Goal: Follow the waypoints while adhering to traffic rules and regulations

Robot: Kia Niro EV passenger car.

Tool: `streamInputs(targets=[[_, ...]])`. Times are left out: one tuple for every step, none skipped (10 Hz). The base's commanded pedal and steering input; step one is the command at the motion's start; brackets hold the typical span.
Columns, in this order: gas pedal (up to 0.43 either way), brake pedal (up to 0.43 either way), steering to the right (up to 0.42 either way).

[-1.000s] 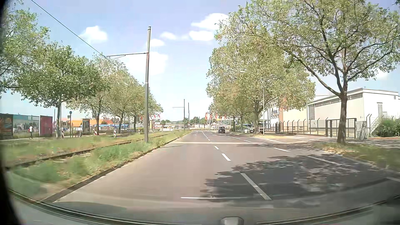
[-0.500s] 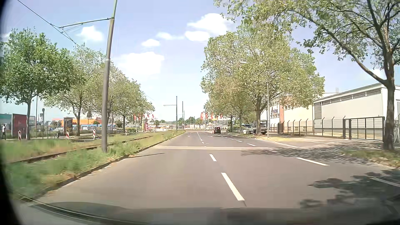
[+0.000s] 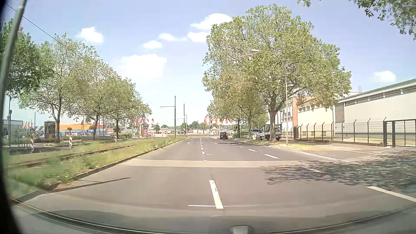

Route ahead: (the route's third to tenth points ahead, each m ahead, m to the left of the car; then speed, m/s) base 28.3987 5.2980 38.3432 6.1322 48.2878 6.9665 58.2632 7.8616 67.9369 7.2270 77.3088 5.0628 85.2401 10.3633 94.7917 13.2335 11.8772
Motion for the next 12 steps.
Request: streamInputs(targets=[[0.000, 0.030, 0.008], [0.000, 0.030, 0.008], [0.000, 0.030, 0.007], [0.000, 0.030, 0.006], [0.000, 0.030, 0.004], [0.000, 0.030, 0.002], [0.000, 0.030, -0.001], [0.000, 0.030, -0.003], [0.000, 0.030, -0.004], [0.000, 0.030, -0.004], [0.000, 0.030, -0.005], [0.000, 0.030, -0.006]])
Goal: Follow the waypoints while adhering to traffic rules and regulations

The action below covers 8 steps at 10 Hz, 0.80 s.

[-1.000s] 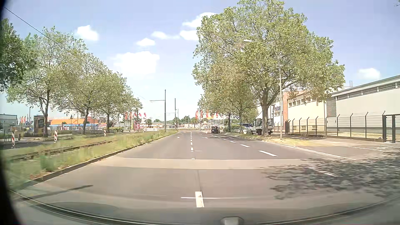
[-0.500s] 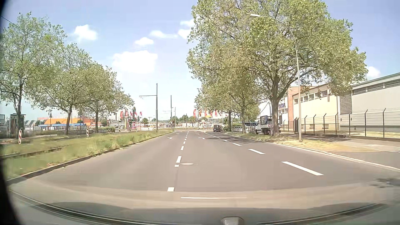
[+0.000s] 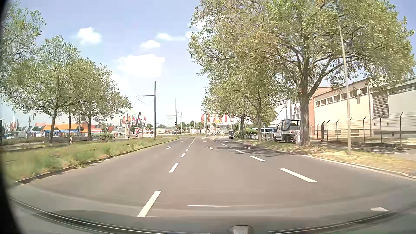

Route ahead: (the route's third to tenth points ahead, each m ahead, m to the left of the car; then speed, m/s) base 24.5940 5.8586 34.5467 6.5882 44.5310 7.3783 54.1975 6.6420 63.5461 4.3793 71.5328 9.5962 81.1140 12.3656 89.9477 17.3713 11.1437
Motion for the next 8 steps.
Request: streamInputs(targets=[[0.000, 0.030, -0.011], [0.000, 0.030, -0.016], [0.000, 0.030, -0.019], [0.000, 0.030, -0.022], [0.000, 0.030, -0.023], [0.000, 0.030, -0.024], [0.000, 0.030, -0.024], [0.000, 0.030, -0.024]])
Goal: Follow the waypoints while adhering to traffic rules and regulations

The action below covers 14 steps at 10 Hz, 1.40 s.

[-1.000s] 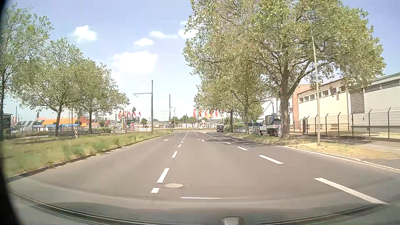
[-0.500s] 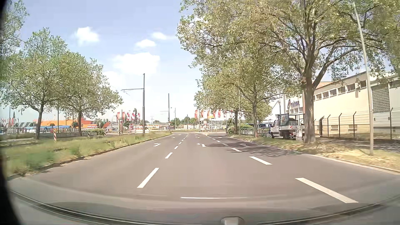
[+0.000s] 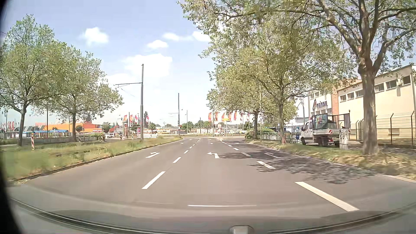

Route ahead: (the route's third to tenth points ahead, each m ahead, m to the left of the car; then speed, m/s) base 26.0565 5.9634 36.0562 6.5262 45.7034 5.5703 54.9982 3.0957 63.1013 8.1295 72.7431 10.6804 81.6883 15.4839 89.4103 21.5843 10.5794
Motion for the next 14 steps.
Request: streamInputs(targets=[[0.000, 0.030, -0.024], [0.000, 0.030, -0.023], [0.000, 0.030, -0.021], [0.000, 0.030, -0.018], [0.000, 0.030, -0.014], [0.000, 0.030, -0.009], [0.000, 0.030, -0.007], [0.000, 0.030, -0.005], [0.000, 0.030, -0.005], [0.000, 0.030, -0.004], [0.000, 0.030, -0.004], [0.000, 0.030, -0.003], [0.000, 0.030, -0.003], [0.000, 0.030, -0.002]])
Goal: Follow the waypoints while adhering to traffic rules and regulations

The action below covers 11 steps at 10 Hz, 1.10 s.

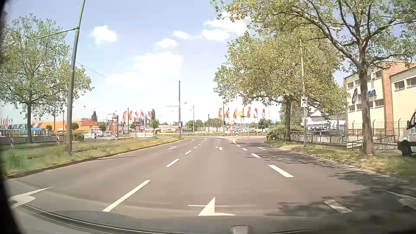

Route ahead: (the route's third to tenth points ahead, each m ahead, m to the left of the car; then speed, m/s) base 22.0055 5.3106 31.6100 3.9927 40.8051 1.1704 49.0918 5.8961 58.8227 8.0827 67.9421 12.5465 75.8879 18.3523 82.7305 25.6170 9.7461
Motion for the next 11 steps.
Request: streamInputs(targets=[[0.000, 0.030, -0.002], [0.000, 0.030, -0.002], [0.000, 0.030, -0.001], [0.000, 0.030, -0.001], [0.000, 0.030, -0.001], [0.000, 0.030, -0.001], [0.000, 0.030, 0.000], [0.000, 0.030, 0.000], [0.000, 0.030, 0.000], [0.000, 0.030, 0.000], [0.000, 0.030, 0.001]])
